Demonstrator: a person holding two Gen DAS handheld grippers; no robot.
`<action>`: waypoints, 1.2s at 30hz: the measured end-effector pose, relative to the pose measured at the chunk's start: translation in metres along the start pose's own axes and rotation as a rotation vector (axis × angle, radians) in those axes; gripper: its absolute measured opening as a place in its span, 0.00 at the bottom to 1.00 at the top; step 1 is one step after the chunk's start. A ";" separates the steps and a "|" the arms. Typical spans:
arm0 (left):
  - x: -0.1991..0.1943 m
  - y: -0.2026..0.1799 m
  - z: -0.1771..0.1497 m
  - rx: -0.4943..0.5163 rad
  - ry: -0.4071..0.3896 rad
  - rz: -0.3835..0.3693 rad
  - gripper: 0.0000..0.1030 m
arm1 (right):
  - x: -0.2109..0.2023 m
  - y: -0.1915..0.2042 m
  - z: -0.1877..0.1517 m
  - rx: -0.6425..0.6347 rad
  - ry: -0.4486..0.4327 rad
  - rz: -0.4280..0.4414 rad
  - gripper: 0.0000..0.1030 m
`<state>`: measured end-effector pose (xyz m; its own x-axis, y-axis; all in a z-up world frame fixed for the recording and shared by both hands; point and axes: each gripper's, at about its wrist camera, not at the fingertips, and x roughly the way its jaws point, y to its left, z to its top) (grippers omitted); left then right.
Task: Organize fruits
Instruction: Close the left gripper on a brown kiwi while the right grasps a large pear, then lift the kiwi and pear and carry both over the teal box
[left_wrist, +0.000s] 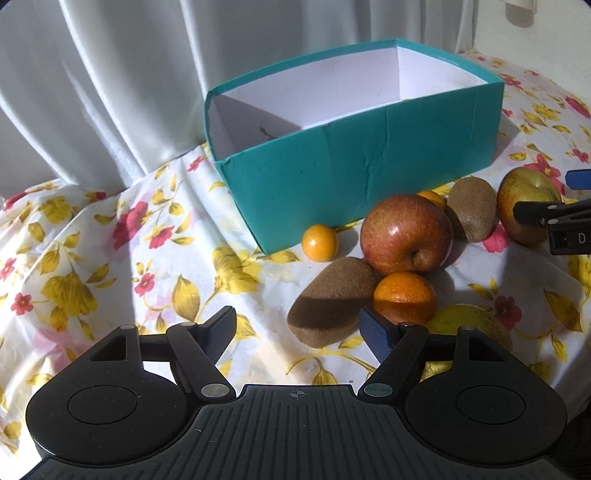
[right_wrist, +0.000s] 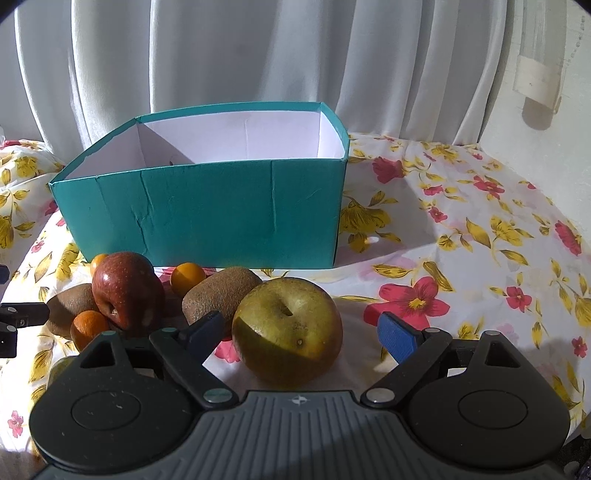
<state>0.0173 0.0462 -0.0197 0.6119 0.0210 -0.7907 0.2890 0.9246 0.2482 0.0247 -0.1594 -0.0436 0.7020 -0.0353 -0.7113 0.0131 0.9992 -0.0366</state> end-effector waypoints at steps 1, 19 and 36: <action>0.004 -0.002 0.000 0.011 0.006 -0.001 0.75 | 0.002 0.001 0.000 -0.003 0.003 0.001 0.88; 0.048 0.005 0.015 -0.031 0.053 -0.202 0.62 | 0.039 0.006 0.001 -0.003 0.113 0.029 0.79; 0.051 0.004 0.018 -0.030 0.056 -0.206 0.53 | 0.050 0.002 -0.001 0.018 0.117 0.033 0.71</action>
<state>0.0631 0.0443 -0.0493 0.5000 -0.1488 -0.8531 0.3810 0.9225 0.0623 0.0593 -0.1594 -0.0796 0.6142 -0.0030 -0.7891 0.0047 1.0000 -0.0002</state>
